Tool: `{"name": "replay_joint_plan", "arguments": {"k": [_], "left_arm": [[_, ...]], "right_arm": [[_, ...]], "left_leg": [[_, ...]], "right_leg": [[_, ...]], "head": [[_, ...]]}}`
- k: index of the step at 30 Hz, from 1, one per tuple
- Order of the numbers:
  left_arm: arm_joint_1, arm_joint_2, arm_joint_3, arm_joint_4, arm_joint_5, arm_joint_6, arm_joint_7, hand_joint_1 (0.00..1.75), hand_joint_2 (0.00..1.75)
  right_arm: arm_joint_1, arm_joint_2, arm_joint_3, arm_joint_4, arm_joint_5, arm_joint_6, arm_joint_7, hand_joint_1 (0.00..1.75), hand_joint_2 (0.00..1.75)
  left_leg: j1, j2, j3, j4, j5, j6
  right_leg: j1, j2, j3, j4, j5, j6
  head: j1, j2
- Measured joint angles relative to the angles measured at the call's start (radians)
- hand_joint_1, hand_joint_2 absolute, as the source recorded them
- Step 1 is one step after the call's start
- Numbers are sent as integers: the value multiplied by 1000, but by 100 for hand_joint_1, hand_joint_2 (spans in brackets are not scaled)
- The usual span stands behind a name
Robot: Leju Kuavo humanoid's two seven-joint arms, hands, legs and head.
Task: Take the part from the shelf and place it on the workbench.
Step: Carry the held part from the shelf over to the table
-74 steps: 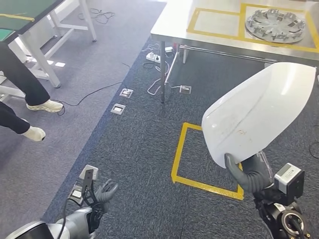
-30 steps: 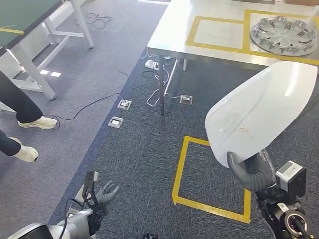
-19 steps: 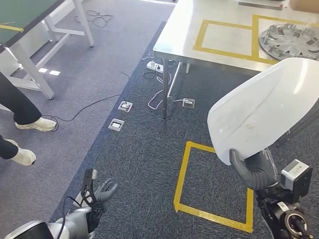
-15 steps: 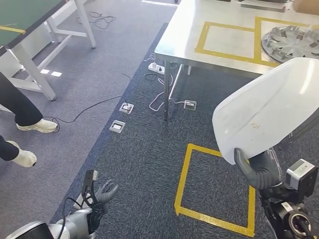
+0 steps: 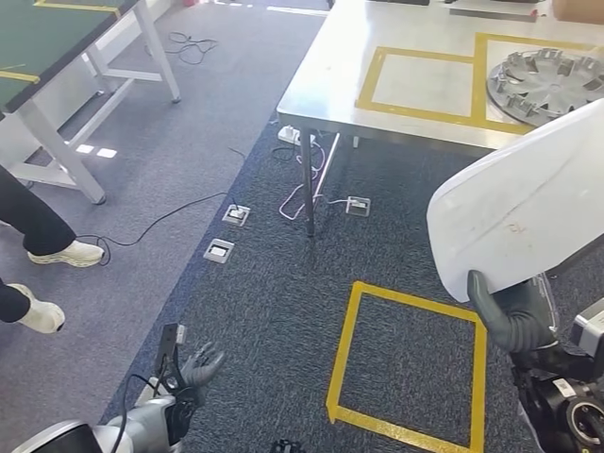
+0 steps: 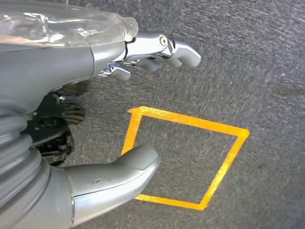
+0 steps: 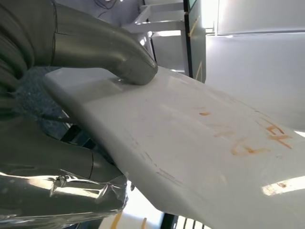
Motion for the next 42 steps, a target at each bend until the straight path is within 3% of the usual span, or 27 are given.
{"name": "replay_joint_plan", "arguments": {"k": [2, 4, 7, 9, 12, 13, 14, 15, 16, 17, 19, 20, 23, 25, 27, 29, 30, 31, 33, 34, 37, 39, 40, 42], "left_arm": [[0, 2, 0, 0, 0, 0, 0, 0, 175], [-1, 6, 0, 0, 1, 0, -1, 0, 175], [-1, 9, 0, 0, 3, 0, -3, 0, 175], [-2, 9, 0, 0, 4, 0, -3, 0, 175], [-3, 9, 0, 0, 4, 0, -3, 0, 175], [-2, 9, 0, 0, 4, 0, -3, 0, 175], [-1, 9, 0, 0, 4, 0, -3, 0, 175], [1, 9, 0, 0, 4, -1, -3, 0, 175], [1, 9, 0, 0, 4, -1, -3, 0, 175], [1, 9, 0, 0, 4, -1, -3, 0, 175], [-2, 9, 0, 0, 4, -1, -3, 0, 175], [-3, 9, 0, 0, 4, -1, -3, 0, 175], [-3, 10, 0, 0, 5, -1, -3, 0, 175], [-4, 9, 0, 0, 7, -2, -5, 0, 175], [-4, 9, 0, 0, 9, -2, -7, 0, 175], [0, 10, 0, 0, 11, -2, -9, 0, 175], [2, 10, 0, 0, 11, -2, -10, 0, 175], [3, 10, 0, 0, 11, -2, -10, 0, 175], [2, 13, 0, 0, 12, -2, -12, 0, 175], [1, 15, 0, 0, 12, -3, -13, 0, 175], [0, 20, 0, 0, 12, -3, -15, 0, 175], [1, 19, 0, 1, 13, -3, -15, 0, 175], [0, 19, 0, 1, 12, -3, -16, 0, 175], [-1, 18, 0, 1, 11, -4, -16, 0, 175]], "right_arm": [[-2, 0, -3, 0, -1, 0, -1, 175, 175], [-4, 0, -5, 0, -3, 1, -1, 175, 175], [-8, 0, -10, 0, -8, 5, -4, 175, 175], [-13, 0, -14, 0, -13, 7, -7, 175, 175], [-19, 0, -21, 0, -18, 7, -8, 175, 175], [-18, 0, -23, 0, -19, 6, -8, 175, 175], [-18, 0, -25, 0, -20, 6, -7, 175, 175], [-18, 0, -27, 0, -21, 5, -6, 175, 175], [-18, 0, -28, 0, -21, 4, -6, 175, 175], [-19, 0, -28, 0, -22, 4, -6, 175, 175], [-20, -1, -29, 1, -22, 4, -5, 175, 175], [-20, -1, -30, 1, -23, 4, -4, 175, 175], [-23, -1, -31, 0, -26, 4, -2, 175, 175], [-31, -1, -31, 0, -33, 4, -1, 175, 175], [-36, -1, -30, 0, -38, 5, -1, 175, 175], [-36, -1, -29, 1, -39, 5, 0, 175, 175], [-35, -1, -28, 1, -40, 5, 0, 175, 175], [-36, -1, -28, 1, -41, 5, 0, 175, 175], [-37, -1, -27, 1, -45, 5, 0, 175, 175], [-38, -1, -27, 2, -46, 5, 0, 175, 175], [-40, -1, -27, 3, -47, 5, 0, 175, 175], [-42, -1, -27, 3, -48, 4, -1, 175, 175], [-45, -1, -27, 3, -48, 4, -1, 175, 175], [-47, -1, -26, 3, -48, 4, -1, 175, 175]], "left_leg": [[-3, 1, 43, -147, 102, 10], [-9, 2, 78, -253, 151, 19], [-9, 0, 97, -278, 151, 30], [-5, 0, 119, -283, 146, 38], [-3, 0, 144, -284, 126, 44], [-3, -1, 152, -284, 119, 44], [-3, -1, 163, -284, 110, 43], [-2, -3, 175, -284, 101, 41], [-1, -3, 189, -284, 91, 38], [-1, -4, 202, -284, 81, 33], [-1, -5, 215, -281, 64, 23], [-2, -6, 216, -279, 60, 17], [-1, -5, 213, -262, 52, 1], [1, -2, 171, -181, 32, -4], [1, 0, 83, -48, -13, -6], [0, 0, 12, 24, -35, -3], [-1, 0, 3, 7, -16, 2], [-3, 0, 14, -45, 25, 9], [-13, 1, 63, -190, 119, 25], [-18, 1, 82, -241, 141, 31], [-22, -1, 106, -283, 145, 44], [-17, 0, 127, -292, 146, 53], [-15, 0, 139, -294, 143, 56], [-14, 0, 152, -295, 132, 59]], "right_leg": [[1, 0, 23, 0, -19, 4], [3, 2, 33, 0, -36, 13], [4, 4, 41, 6, -47, 29], [3, 2, 26, 53, -65, 38], [-5, -1, -85, 247, -132, 52], [-8, -1, -122, 295, -152, 57], [-11, -1, -144, 310, -157, 61], [-13, -2, -149, 287, -139, 63], [-16, -2, -138, 230, -97, 64], [-18, -3, -120, 154, -37, 65], [-17, -3, -93, 43, 39, 58], [-15, -3, -90, 22, 54, 50], [-12, -3, -74, 16, 53, 25], [-11, -2, -56, 10, 47, 14], [-7, -1, -46, 9, 37, 6], [-2, 1, -34, 9, 24, 3], [1, 1, -25, 9, 17, 2], [4, 2, -14, 9, 9, 2], [8, 2, 7, 8, -8, 4], [9, 2, 14, 7, -16, 7], [9, 4, 25, 11, -23, 23], [8, 2, 20, 46, -35, 34], [7, 1, 1, 88, -54, 39], [2, 0, -73, 221, -107, 49]], "head": [[-1, 0], [-1, 0], [-2, 0], [1, 0], [6, 0], [6, 0], [6, 0], [6, 0], [6, 0], [7, 0], [10, 0], [9, 0], [4, 0], [1, 0], [-2, 0], [-6, 0], [-7, 0], [-8, 0], [-6, 0], [-5, 0], [-5, 0], [-3, 0], [0, 0], [4, 0]]}}
